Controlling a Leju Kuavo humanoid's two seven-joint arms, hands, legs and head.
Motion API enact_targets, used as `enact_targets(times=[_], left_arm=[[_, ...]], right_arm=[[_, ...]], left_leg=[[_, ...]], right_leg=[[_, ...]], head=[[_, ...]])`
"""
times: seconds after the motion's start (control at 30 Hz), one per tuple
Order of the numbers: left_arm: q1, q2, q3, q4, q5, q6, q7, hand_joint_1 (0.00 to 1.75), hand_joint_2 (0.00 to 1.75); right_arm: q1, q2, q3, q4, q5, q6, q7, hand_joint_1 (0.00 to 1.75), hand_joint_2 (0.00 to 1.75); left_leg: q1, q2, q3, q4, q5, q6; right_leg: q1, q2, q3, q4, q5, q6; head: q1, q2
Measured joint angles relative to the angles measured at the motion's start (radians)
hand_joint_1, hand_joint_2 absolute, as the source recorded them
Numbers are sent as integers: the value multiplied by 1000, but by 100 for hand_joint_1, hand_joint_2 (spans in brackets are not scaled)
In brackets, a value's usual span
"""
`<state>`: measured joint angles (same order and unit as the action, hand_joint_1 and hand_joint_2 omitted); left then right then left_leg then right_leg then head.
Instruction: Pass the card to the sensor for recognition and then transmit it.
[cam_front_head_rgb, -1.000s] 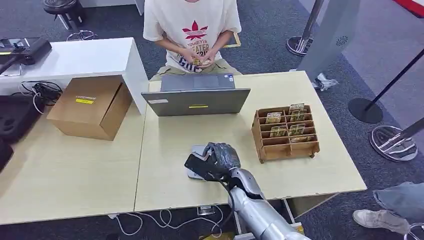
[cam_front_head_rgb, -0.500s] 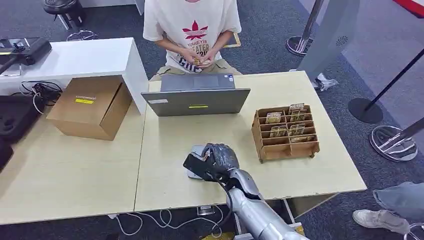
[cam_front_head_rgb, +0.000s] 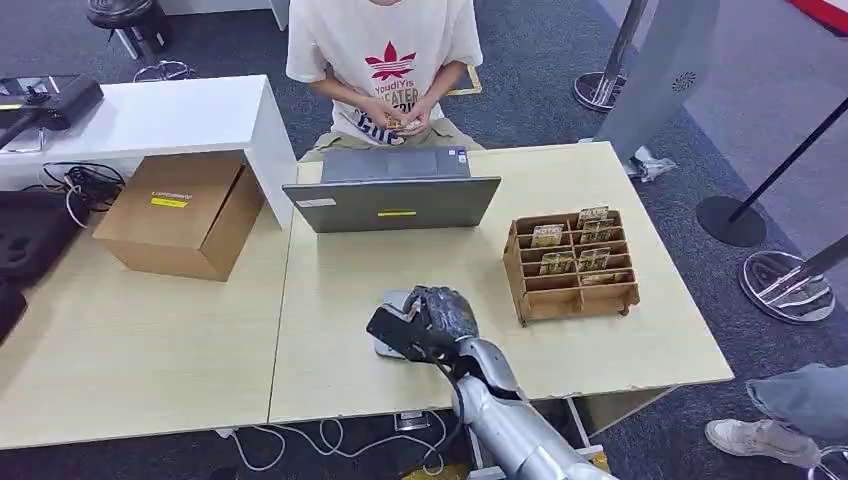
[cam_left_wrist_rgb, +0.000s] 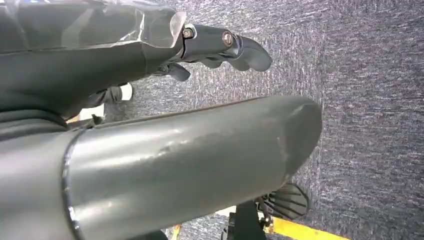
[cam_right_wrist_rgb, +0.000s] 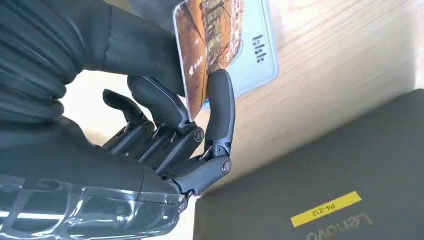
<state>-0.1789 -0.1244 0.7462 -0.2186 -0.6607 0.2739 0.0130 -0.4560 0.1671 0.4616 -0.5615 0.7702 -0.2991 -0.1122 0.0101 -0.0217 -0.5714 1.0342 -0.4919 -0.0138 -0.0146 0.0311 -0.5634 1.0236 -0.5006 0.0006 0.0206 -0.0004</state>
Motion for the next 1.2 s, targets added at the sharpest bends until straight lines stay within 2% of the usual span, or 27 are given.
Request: enact_targets(times=[0.13, 0.73, 1.2], left_arm=[[0, 0, 0, 0, 3, 0, -3, 0, 0], [1, 0, 0, 0, 7, -2, -13, 0, 0], [3, -5, 0, 0, 6, -2, -21, 0, 0]], right_arm=[[-7, -2, -2, -28, 13, -19, 0, 175, 175], [-41, -45, -44, -321, 80, -34, 30, 175, 175], [-36, -83, -82, -463, 147, -94, 57, 175, 175]], left_leg=[[0, 0, 0, 0, 0, 0], [0, 0, 0, 0, 0, 0], [0, 0, 0, 0, 0, 0]], right_leg=[[0, 0, 0, 0, 0, 0], [0, 0, 0, 0, 0, 0], [0, 0, 0, 0, 0, 0]], head=[[0, 0], [0, 0], [0, 0]])
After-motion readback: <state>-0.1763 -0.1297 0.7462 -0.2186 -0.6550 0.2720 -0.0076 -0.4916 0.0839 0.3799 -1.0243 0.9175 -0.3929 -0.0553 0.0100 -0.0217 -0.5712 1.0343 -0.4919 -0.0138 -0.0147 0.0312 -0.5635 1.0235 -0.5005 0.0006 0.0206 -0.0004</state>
